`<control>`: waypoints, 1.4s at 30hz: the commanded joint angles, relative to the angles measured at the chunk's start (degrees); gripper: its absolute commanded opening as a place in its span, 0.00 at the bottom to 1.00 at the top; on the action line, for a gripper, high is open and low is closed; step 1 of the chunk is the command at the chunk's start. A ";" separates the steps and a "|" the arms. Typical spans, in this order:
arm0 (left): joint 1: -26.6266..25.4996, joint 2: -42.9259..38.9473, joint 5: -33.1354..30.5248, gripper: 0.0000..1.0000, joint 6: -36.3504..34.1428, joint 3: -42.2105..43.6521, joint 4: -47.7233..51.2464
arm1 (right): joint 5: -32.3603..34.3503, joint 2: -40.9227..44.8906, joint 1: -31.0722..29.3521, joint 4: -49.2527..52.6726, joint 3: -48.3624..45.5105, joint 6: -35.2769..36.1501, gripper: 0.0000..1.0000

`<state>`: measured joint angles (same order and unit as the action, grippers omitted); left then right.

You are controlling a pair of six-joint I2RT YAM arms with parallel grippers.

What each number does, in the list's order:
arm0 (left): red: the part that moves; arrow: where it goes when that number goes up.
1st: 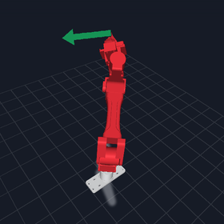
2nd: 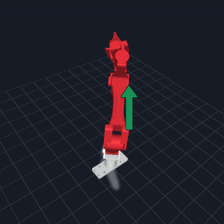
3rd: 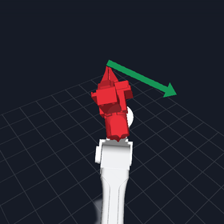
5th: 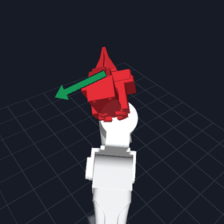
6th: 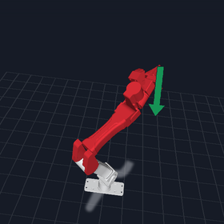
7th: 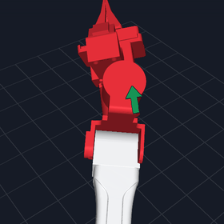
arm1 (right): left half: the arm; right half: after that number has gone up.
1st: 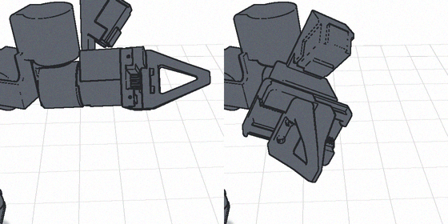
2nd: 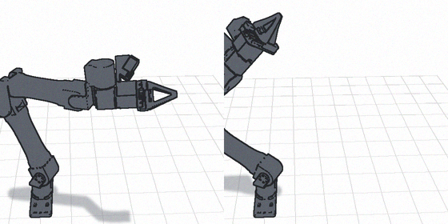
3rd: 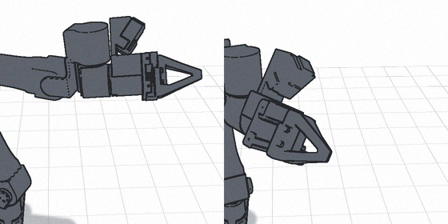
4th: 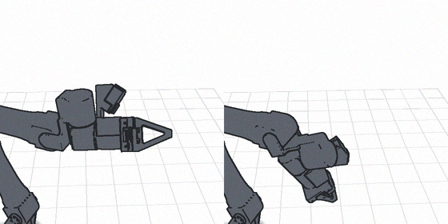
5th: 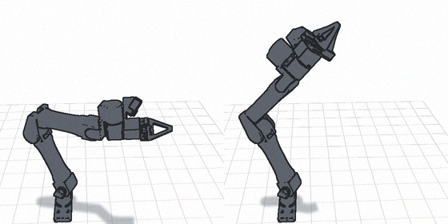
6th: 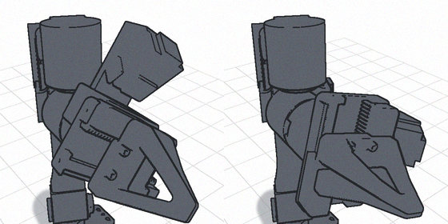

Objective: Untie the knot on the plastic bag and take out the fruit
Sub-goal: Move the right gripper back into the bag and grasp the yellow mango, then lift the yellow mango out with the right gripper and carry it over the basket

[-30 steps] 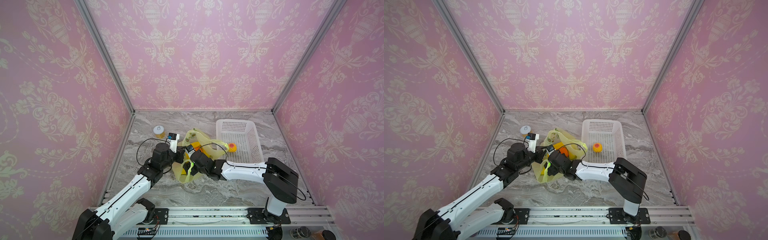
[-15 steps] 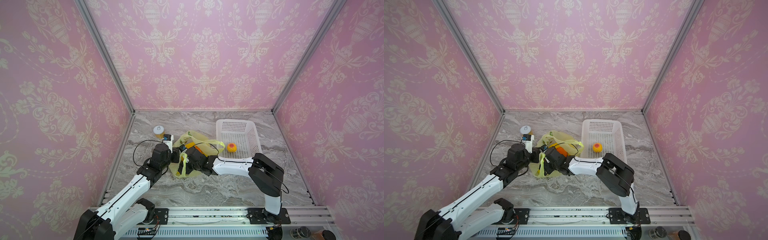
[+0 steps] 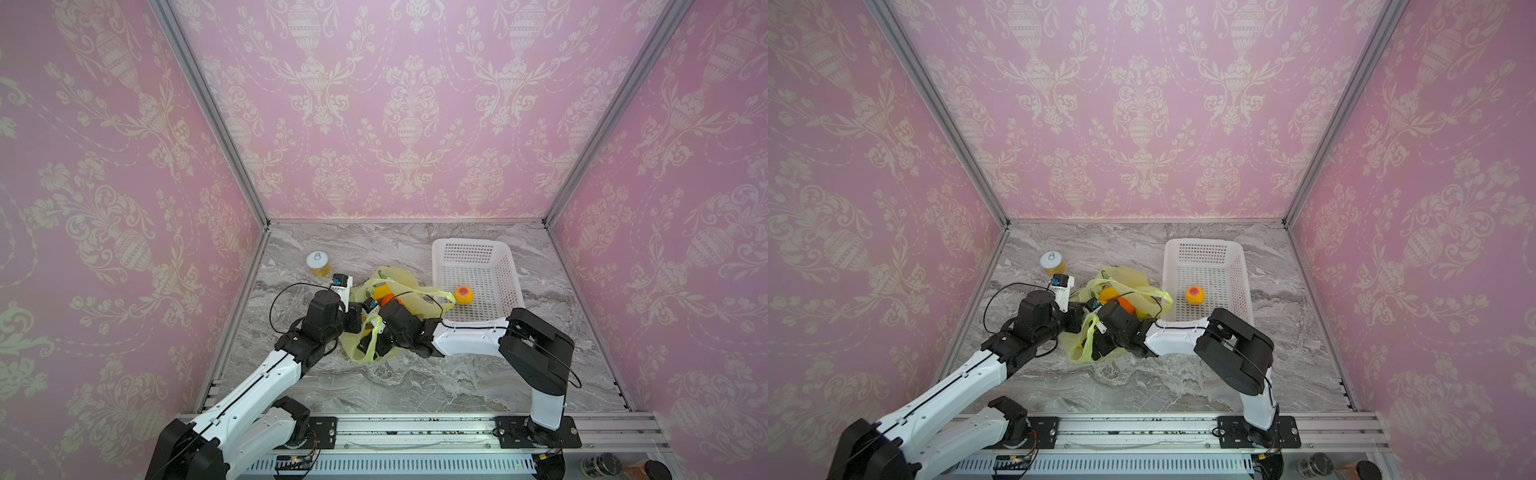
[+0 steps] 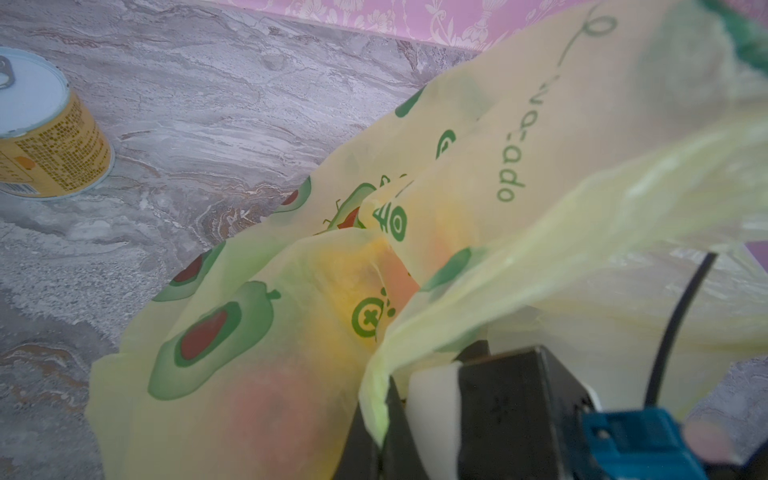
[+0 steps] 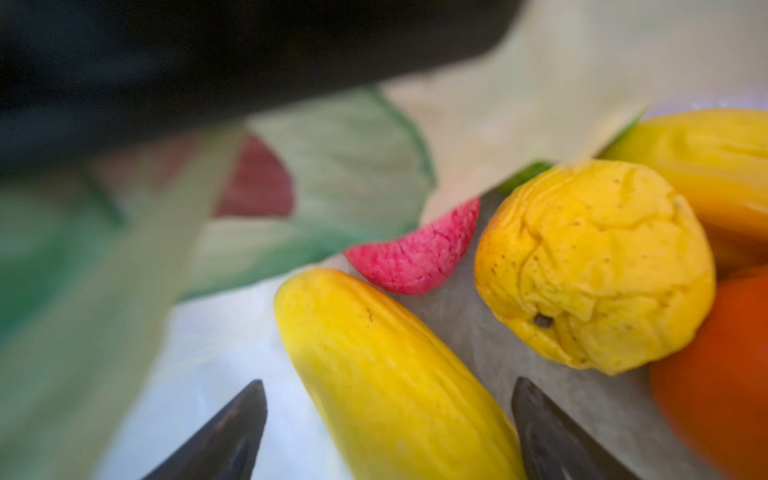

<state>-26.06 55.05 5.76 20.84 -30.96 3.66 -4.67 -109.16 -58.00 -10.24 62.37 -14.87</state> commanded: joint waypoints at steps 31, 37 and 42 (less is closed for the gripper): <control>-1.71 -3.76 6.63 0.00 0.01 -1.12 -6.91 | 7.89 9.90 -3.41 8.21 -4.01 1.37 0.25; -1.71 -3.39 6.83 0.00 0.17 -1.12 -7.18 | 8.34 23.61 -3.43 4.76 -11.74 0.42 0.20; -1.71 -3.13 6.92 0.00 0.20 -1.13 -7.18 | 8.35 32.98 -3.37 3.54 -16.13 -0.24 0.17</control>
<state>-27.31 52.05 11.38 20.86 -30.55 -2.57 3.40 -80.05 -61.28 -5.28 48.12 -13.69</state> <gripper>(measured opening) 0.041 0.301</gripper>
